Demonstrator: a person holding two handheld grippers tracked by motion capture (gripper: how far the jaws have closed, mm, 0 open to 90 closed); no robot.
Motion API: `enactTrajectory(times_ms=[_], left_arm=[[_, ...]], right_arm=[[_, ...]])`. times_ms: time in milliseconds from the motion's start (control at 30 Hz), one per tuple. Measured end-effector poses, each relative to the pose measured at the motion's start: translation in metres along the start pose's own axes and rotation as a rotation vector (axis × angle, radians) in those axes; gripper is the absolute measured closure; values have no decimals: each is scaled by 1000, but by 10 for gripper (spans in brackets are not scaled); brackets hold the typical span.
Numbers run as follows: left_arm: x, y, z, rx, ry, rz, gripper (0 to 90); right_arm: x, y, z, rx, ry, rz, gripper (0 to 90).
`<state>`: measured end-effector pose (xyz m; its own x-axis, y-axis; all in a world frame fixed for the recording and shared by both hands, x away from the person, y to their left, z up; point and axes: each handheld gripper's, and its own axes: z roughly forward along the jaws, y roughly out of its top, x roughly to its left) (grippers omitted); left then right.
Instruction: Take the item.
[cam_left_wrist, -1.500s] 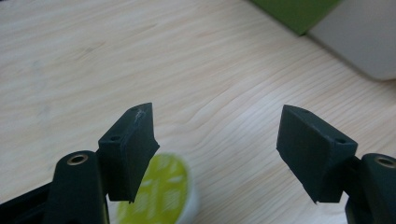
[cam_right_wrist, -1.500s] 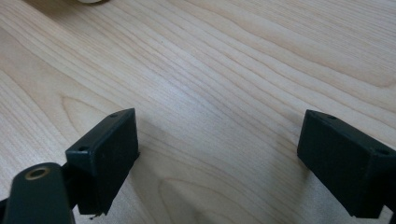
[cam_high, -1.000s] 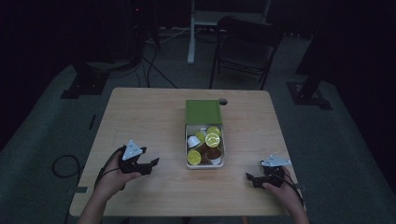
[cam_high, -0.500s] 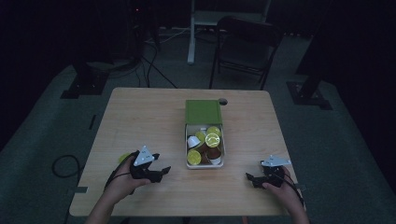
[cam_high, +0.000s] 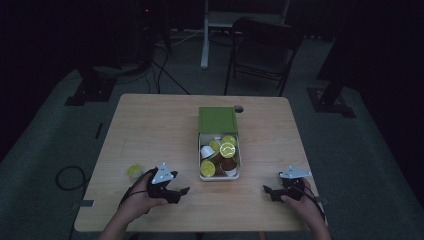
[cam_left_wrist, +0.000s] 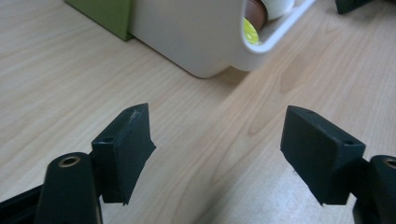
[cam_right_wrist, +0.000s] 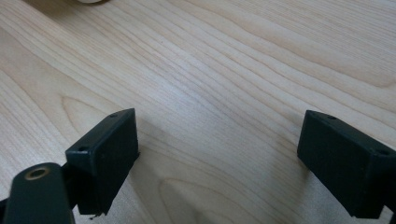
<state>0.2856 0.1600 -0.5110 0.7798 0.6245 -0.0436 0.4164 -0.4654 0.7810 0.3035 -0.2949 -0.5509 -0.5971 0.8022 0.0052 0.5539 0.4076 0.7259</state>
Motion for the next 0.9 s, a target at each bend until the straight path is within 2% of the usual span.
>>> enactTrajectory(times_ms=[100,367,500,633,900], left_arm=[[-3,-3,2,13,-17,10,210],[-7,-10,7,39,-29,32,203],[-6,-14,6,61,-29,43,187],[-5,-20,5,75,-11,42,187],[-3,-29,5,114,-11,60,185]], right_arm=[[0,0,0,1,2,-1,119],[1,0,0,2,1,1,119],[1,0,0,1,3,-1,119],[1,0,0,1,3,-1,119],[1,0,0,1,3,-1,119]])
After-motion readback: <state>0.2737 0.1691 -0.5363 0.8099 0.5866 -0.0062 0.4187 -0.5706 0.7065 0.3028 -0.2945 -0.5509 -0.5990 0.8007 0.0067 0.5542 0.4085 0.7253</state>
